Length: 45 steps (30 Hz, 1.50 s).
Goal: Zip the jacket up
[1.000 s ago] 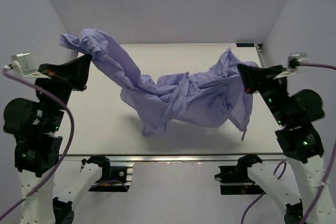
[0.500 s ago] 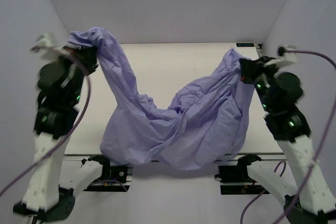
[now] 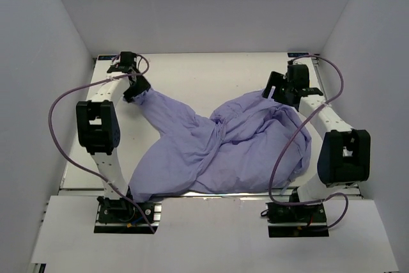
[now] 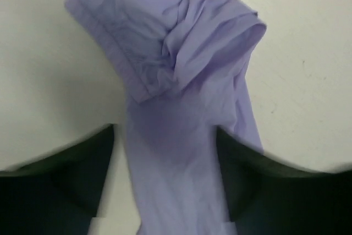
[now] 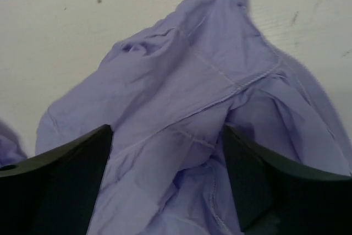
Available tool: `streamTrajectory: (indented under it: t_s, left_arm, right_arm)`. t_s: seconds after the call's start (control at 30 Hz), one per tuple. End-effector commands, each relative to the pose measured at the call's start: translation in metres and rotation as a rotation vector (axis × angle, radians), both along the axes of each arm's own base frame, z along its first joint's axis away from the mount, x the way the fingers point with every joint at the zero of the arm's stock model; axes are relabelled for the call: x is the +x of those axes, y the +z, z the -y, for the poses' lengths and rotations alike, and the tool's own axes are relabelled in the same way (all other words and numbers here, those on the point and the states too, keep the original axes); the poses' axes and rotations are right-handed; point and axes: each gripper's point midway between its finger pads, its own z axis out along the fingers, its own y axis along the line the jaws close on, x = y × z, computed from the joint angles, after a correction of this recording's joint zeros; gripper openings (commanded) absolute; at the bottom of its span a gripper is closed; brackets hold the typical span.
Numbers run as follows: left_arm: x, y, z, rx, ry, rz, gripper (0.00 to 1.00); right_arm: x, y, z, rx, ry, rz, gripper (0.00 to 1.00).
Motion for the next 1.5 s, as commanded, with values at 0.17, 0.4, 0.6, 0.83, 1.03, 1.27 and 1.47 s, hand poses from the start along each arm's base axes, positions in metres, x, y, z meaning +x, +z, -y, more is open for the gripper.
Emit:
streamTrajectory:
  t_s: [0.17,0.4,0.6,0.83,1.03,1.27,1.47]
  left_arm:
    - [-0.042,0.125,0.034,-0.109,-0.196,0.249,0.98]
    - [-0.149,0.113,0.125,-0.255,-0.493,0.273,0.98]
    - [-0.210,0.074,0.208,-0.362,-0.749,0.180,0.98]
    - [-0.224,0.020,0.268,-0.381,-0.891,0.023,0.98]
    - [-0.195,-0.027,0.286,-0.329,-0.890,-0.085,0.98]
    - [-0.127,-0.073,0.290,-0.371,-0.804,-0.163,0.98]
    - [-0.038,-0.097,0.259,-0.469,-0.677,-0.122,0.98]
  right_arm:
    - [-0.035,0.057,-0.028,0.095,0.164,0.129,0.89]
    - [-0.139,0.036,-0.026,0.184,0.165,0.101,0.89]
    - [-0.199,-0.017,-0.022,0.232,0.111,-0.003,0.89]
    - [-0.209,-0.062,-0.019,0.232,0.072,-0.117,0.89]
    - [-0.189,-0.084,-0.018,0.210,0.055,-0.152,0.89]
    - [-0.137,-0.101,-0.020,0.165,0.063,-0.189,0.89]
    - [-0.068,-0.097,-0.028,0.148,0.085,-0.152,0.90]
